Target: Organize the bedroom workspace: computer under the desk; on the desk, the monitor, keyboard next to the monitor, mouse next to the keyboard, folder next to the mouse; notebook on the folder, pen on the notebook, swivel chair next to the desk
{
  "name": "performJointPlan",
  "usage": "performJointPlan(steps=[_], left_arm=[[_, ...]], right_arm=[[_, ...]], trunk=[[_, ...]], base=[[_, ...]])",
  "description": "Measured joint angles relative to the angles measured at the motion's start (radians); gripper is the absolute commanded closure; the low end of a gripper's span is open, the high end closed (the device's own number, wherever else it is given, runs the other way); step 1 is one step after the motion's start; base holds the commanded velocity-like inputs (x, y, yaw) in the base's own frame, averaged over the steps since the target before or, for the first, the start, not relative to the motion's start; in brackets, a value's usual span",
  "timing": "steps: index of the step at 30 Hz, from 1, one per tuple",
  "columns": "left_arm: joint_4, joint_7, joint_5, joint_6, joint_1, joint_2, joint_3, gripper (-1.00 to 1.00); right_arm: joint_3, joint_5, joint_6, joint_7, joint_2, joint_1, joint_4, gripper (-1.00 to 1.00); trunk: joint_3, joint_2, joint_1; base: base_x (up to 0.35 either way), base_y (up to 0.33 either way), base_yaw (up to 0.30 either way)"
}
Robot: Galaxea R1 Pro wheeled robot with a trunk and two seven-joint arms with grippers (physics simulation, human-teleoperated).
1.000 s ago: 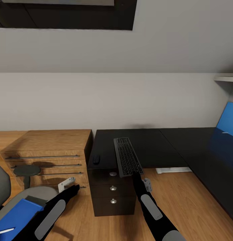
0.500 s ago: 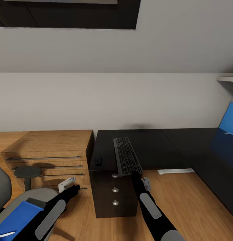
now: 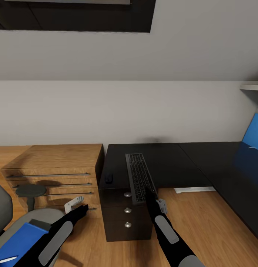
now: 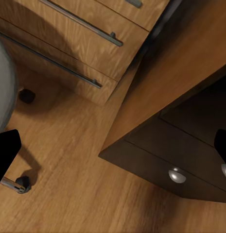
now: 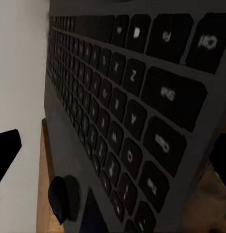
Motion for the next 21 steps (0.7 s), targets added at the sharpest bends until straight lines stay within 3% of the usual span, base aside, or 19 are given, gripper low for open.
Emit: performJointPlan(steps=[14, 21], left_arm=[[0.001, 0.0, -0.002, -0.001, 0.0, 0.0, 0.0, -1.0], [-0.001, -0.001, -0.006, -0.001, 0.0, -0.001, -0.003, -1.0]], right_arm=[[0.0, 0.001, -0.001, 0.0, 0.0, 0.0, 0.0, -1.0], [0.0, 0.001, 0.0, 0.0, 0.0, 0.0, 0.0, -1.0]], trunk=[[0.0, 0.0, 0.0], [0.0, 0.0, 0.001]], base=[[-0.003, 0.0, 0.0], [-0.254, 0.0, 0.0]])
